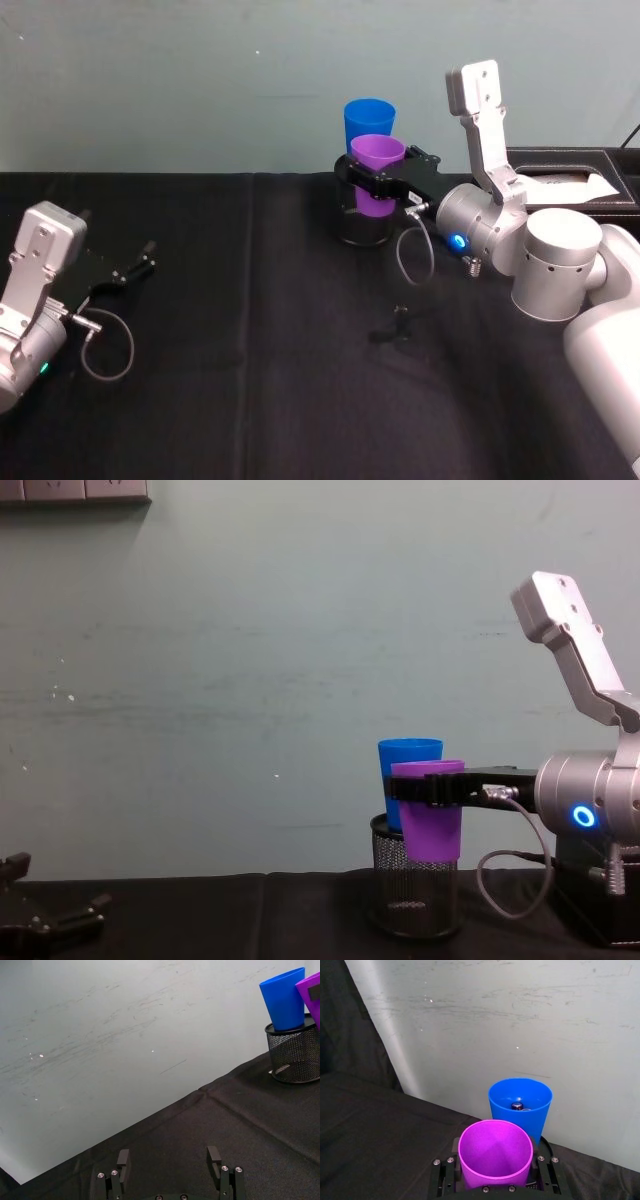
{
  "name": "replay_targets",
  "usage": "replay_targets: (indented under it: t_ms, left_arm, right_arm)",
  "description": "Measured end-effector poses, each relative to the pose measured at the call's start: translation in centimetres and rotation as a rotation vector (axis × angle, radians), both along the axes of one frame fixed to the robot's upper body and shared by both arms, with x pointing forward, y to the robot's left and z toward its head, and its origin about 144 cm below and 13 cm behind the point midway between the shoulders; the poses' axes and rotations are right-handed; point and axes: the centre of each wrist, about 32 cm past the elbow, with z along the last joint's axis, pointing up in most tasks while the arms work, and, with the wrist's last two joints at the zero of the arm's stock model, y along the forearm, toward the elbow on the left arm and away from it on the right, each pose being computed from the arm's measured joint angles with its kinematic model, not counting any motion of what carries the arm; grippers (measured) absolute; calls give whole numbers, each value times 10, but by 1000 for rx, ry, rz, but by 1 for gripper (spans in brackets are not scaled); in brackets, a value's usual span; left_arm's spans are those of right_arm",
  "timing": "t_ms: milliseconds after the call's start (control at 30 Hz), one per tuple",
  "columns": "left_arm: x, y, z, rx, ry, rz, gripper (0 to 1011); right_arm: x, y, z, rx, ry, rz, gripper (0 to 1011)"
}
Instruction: Pick up one cup with a gripper and tap it against the other cup.
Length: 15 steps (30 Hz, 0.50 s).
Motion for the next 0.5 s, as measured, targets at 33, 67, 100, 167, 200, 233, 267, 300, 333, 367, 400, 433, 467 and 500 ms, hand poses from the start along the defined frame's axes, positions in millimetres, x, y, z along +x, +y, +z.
replay_targets:
  t_ms: [33, 67, 100, 167, 200, 233, 267, 300, 333, 367, 400, 433, 467, 500]
  left_arm:
    - [0, 0, 0, 0, 0, 0, 1000]
    - [0, 0, 0, 0, 0, 0, 1000]
    - [0, 0, 0, 0, 0, 0, 1000]
    - [0, 0, 0, 0, 0, 0, 1000]
    - [0, 0, 0, 0, 0, 0, 1000]
    - [0, 0, 0, 0, 0, 0, 1000]
    - [0, 0, 0, 0, 0, 0, 1000]
    - [0, 0, 0, 0, 0, 0, 1000]
    - [0, 0, 0, 0, 0, 0, 1000]
    - [0, 0, 0, 0, 0, 0, 1000]
    - [0, 0, 0, 0, 0, 0, 1000]
    - [0, 0, 0, 0, 0, 0, 1000]
    - [0, 0, 0, 0, 0, 0, 1000]
    - [0, 0, 0, 0, 0, 0, 1000]
  right_arm:
    - [0, 0, 0, 0, 0, 0, 737]
    - [0, 0, 0, 0, 0, 0, 738]
    - [0, 0, 0, 0, 0, 0, 737]
    - [0, 0, 0, 0, 0, 0, 737]
    - [0, 0, 0, 0, 0, 0, 737]
    - [0, 0, 0, 0, 0, 0, 737]
    - [0, 0, 0, 0, 0, 0, 737]
    - [0, 0, 0, 0, 0, 0, 738]
    - [0, 0, 0, 0, 0, 0, 737]
    - [0, 0, 0, 0, 0, 0, 737]
    - [0, 0, 0, 0, 0, 0, 738]
    - [0, 0, 0, 0, 0, 0, 738]
    - [0, 0, 0, 0, 0, 0, 738]
    - [0, 0, 0, 0, 0, 0, 737]
